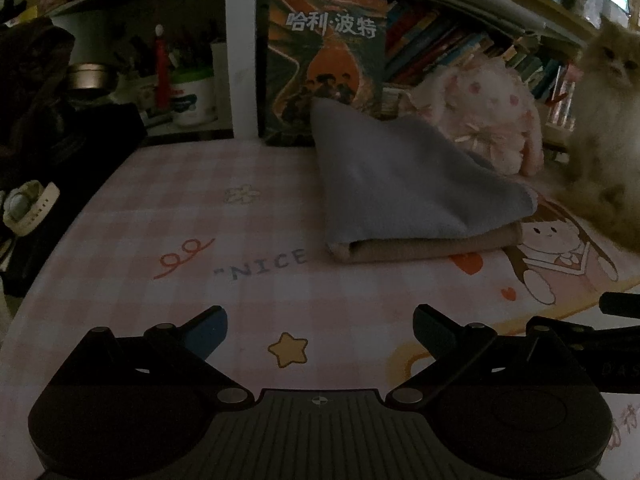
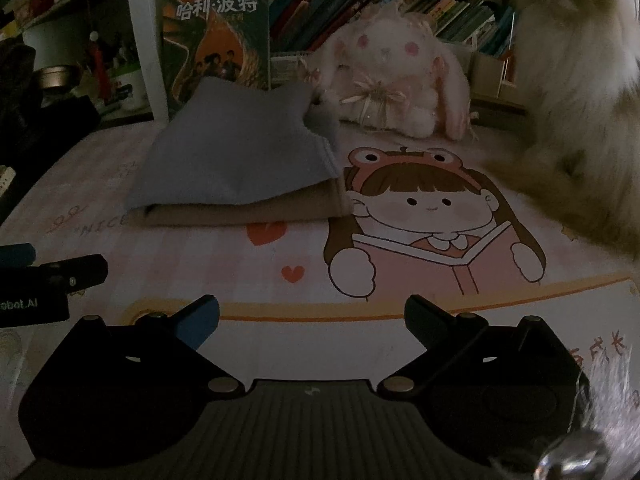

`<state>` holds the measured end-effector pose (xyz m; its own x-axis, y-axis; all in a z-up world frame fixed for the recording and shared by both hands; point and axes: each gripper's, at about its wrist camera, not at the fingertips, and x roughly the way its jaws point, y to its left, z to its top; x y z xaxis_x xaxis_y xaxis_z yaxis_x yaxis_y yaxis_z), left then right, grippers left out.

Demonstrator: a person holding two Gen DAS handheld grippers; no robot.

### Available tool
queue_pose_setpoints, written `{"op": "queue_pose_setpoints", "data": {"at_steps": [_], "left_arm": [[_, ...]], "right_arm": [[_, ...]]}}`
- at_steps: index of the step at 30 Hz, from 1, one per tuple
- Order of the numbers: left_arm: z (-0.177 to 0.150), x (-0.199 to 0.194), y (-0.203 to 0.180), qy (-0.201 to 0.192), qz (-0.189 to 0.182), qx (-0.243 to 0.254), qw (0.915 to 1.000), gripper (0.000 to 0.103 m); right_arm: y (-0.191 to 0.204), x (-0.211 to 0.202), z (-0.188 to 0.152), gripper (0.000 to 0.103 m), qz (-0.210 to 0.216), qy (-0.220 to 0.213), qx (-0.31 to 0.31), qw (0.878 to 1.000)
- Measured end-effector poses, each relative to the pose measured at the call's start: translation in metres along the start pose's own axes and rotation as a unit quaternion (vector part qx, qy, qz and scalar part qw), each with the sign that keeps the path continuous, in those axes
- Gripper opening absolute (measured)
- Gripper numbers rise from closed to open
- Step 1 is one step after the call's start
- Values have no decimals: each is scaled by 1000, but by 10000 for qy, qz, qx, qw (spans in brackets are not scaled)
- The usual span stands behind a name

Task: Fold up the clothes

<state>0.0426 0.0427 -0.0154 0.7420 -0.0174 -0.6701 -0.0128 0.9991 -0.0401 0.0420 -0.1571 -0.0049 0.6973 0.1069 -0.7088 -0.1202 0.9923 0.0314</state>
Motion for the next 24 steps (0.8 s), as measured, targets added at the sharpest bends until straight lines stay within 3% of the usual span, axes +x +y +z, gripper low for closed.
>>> {"op": "queue_pose_setpoints", "data": {"at_steps": [24], "left_arm": [[1,4,0,140,-73,-115,9998,101]], "right_arm": [[0,4,0,100,10,83,0,10000]]}}
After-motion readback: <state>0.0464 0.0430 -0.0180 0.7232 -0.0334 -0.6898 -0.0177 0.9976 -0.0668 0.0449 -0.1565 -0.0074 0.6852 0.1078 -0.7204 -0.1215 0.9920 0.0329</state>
